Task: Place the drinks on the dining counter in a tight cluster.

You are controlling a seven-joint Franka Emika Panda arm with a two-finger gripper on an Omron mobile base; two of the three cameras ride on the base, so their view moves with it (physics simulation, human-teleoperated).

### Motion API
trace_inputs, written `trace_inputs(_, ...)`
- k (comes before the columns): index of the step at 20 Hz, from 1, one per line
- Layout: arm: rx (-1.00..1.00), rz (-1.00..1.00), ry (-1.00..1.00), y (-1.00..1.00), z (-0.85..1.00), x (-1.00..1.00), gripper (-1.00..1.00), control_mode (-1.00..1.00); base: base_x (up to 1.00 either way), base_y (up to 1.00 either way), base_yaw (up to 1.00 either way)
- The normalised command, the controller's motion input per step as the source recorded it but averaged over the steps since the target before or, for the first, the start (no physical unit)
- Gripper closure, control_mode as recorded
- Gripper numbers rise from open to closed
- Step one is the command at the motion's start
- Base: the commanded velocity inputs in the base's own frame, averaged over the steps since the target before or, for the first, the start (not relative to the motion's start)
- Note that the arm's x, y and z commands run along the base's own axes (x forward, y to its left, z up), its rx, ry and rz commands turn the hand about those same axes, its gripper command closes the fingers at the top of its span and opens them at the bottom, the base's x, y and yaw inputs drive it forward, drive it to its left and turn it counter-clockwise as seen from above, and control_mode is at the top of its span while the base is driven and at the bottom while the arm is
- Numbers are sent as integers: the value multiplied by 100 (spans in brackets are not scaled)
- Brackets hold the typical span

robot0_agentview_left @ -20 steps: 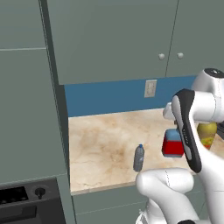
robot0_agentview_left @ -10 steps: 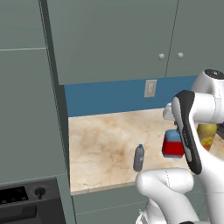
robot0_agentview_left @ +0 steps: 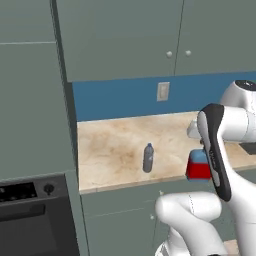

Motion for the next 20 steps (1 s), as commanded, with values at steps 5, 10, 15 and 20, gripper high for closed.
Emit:
trace_inputs(5, 0, 0, 0, 0, 0, 0, 100, 100, -43, -24, -6)
trace_inputs(10, 0, 0, 0, 0, 0, 0, 100, 100, -62, 11, 6)
trace_inputs(15, 0, 0, 0, 0, 0, 0, 100, 100, -81, 3, 41)
trace_inputs(20, 0, 0, 0, 0, 0, 0, 100, 100, -53, 0, 65)
